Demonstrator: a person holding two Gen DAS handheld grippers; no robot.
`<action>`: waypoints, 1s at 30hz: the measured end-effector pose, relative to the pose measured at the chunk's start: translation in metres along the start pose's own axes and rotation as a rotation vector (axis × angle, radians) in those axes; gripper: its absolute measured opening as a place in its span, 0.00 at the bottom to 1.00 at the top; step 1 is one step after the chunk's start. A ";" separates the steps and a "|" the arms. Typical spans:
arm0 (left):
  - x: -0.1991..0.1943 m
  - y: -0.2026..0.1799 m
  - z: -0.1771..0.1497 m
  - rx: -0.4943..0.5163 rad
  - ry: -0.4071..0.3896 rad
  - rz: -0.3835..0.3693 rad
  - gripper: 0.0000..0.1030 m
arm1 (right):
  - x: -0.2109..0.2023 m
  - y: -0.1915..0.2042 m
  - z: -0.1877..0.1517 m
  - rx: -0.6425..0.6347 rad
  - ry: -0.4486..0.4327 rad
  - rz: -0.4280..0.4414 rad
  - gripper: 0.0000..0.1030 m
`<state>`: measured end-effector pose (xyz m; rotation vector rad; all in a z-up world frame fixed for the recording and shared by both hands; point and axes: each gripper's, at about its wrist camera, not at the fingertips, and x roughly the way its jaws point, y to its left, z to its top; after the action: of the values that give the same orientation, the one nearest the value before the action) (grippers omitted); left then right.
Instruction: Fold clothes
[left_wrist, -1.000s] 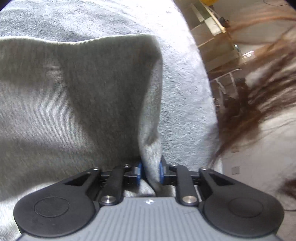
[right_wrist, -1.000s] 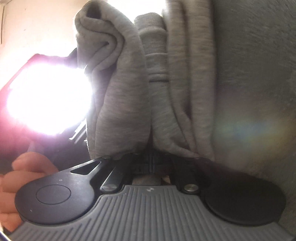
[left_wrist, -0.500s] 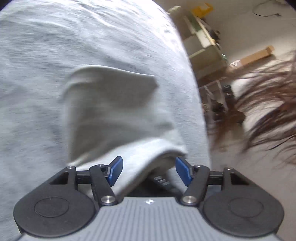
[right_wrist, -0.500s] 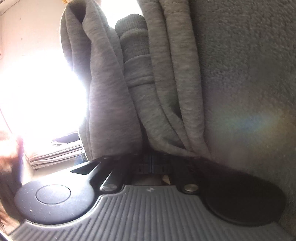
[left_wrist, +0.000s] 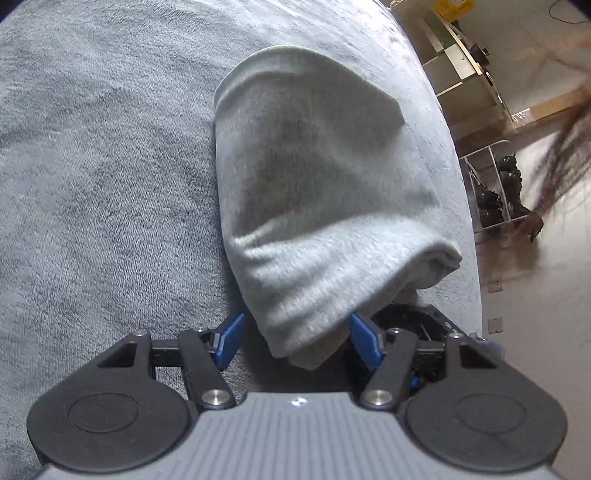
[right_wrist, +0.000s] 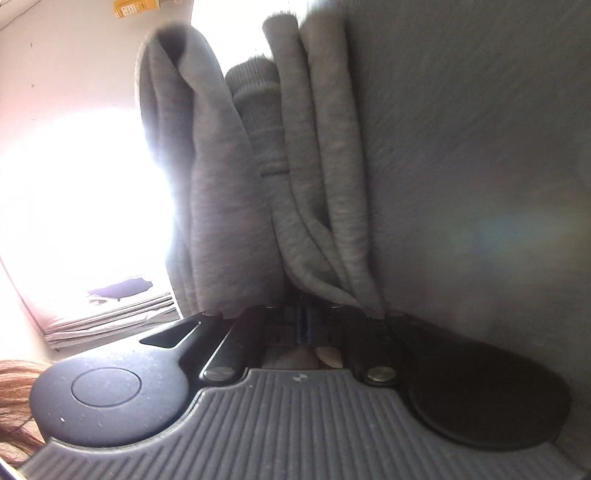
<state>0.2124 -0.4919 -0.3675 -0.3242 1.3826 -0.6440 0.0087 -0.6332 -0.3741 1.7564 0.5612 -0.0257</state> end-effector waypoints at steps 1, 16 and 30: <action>0.001 0.003 0.001 -0.018 -0.001 -0.012 0.62 | -0.006 0.002 0.001 -0.002 -0.008 -0.005 0.08; 0.031 0.072 0.003 -0.475 -0.083 -0.234 0.69 | -0.072 0.055 0.081 -0.113 -0.052 -0.095 0.78; 0.063 0.054 0.006 -0.501 -0.157 -0.266 0.59 | 0.001 0.051 0.113 -0.020 -0.062 0.071 0.94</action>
<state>0.2342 -0.4877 -0.4479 -0.9519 1.3468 -0.4668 0.0603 -0.7446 -0.3584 1.7487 0.4529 -0.0249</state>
